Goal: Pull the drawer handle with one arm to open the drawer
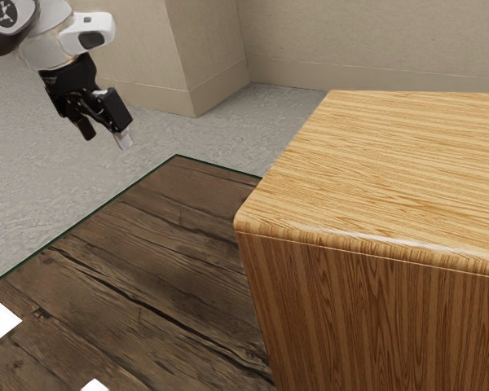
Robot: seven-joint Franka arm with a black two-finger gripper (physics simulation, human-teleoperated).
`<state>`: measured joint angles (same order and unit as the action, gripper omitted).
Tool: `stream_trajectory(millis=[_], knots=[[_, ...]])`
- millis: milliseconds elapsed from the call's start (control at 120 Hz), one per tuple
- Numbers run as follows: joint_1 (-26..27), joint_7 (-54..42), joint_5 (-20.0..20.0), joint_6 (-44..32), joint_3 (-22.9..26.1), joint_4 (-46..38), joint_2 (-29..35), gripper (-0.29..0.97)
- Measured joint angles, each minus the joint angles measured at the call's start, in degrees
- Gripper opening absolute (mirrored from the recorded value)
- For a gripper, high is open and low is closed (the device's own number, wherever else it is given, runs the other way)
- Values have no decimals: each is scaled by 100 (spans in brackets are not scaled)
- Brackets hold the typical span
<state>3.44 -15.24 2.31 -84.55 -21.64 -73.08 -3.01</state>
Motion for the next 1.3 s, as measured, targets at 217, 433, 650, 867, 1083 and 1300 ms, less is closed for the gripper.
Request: stream_trajectory(millis=[217,433,650,867,1083,1300], knots=[[92,-230,244,57,-22,-129,-80,68],[-269,211,1242,67,-11,-510,-327,68],[-164,524,1222,314,-1,-430,-17,68],[361,727,2044,343,-884,-506,100,68],[7344,876,1927,-585,-5915,-1110,2033,68],[8556,1245,1811,-1585,-6304,-1614,3135,68]])
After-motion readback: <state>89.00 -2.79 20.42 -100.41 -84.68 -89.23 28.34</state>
